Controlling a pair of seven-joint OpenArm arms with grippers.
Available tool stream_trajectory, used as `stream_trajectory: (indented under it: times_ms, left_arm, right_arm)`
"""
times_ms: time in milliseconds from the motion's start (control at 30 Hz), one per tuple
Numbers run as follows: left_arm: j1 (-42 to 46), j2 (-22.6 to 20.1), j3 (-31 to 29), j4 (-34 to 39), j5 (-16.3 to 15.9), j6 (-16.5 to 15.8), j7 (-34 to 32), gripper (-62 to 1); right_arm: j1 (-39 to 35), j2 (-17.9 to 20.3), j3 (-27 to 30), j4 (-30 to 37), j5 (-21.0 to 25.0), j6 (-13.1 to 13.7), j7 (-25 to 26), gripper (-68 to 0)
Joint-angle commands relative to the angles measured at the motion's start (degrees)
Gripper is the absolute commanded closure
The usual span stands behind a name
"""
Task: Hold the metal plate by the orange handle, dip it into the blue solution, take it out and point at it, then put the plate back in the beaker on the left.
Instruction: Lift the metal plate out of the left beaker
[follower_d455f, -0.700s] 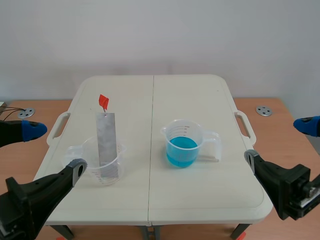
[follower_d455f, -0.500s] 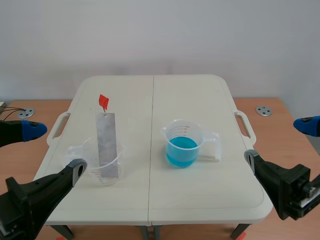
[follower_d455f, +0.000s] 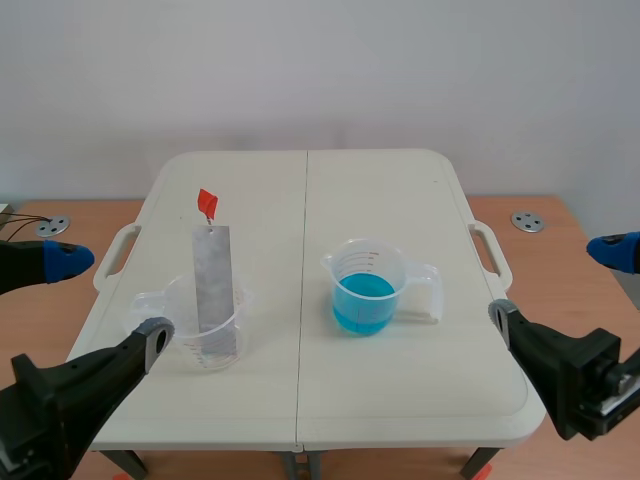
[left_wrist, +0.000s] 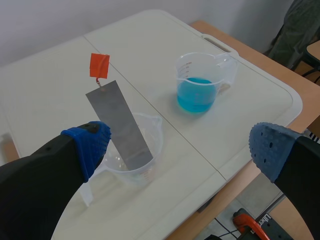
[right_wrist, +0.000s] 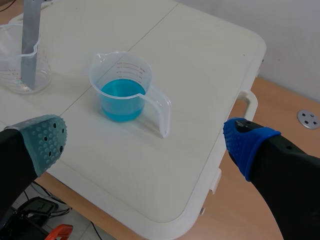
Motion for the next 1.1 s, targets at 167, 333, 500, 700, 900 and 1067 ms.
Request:
stream_trajectory:
  times_ms: [167, 333, 500, 700, 900, 1067]
  left_arm:
    - [0.1, 0.3, -0.5, 1.0, -0.5, 0.0, -0.6, -59.8]
    - [0.1, 0.3, -0.5, 1.0, -0.6, 0.0, -0.5, -59.7]
    - [0.1, 0.3, -0.5, 1.0, -0.6, 0.0, -0.6, -59.8]
    - [0.1, 0.3, -0.5, 1.0, -0.6, 0.0, -0.5, -58.8]
    - [1.3, 0.3, -1.5, 1.0, -0.6, 1.4, -1.1, -26.5]
    - [5.5, 0.3, -4.7, 1.0, -0.6, 1.4, -4.3, -9.1]
  right_arm:
    - [0.3, 0.5, 0.1, 1.0, 0.6, 0.0, 1.0, -65.9]
    - [0.3, 0.5, 0.1, 1.0, 0.4, 0.0, 1.0, -65.9]
    - [0.3, 0.5, 0.1, 1.0, 0.4, 0.0, 1.0, -65.9]
    - [0.3, 0.5, 0.1, 1.0, -0.1, 0.0, 1.0, -65.9]
    - [0.4, 0.5, 0.1, 1.0, -0.1, 0.0, 1.0, -65.9]
    - [1.4, 0.6, 0.0, 1.0, -0.5, 0.0, 1.2, -65.9]
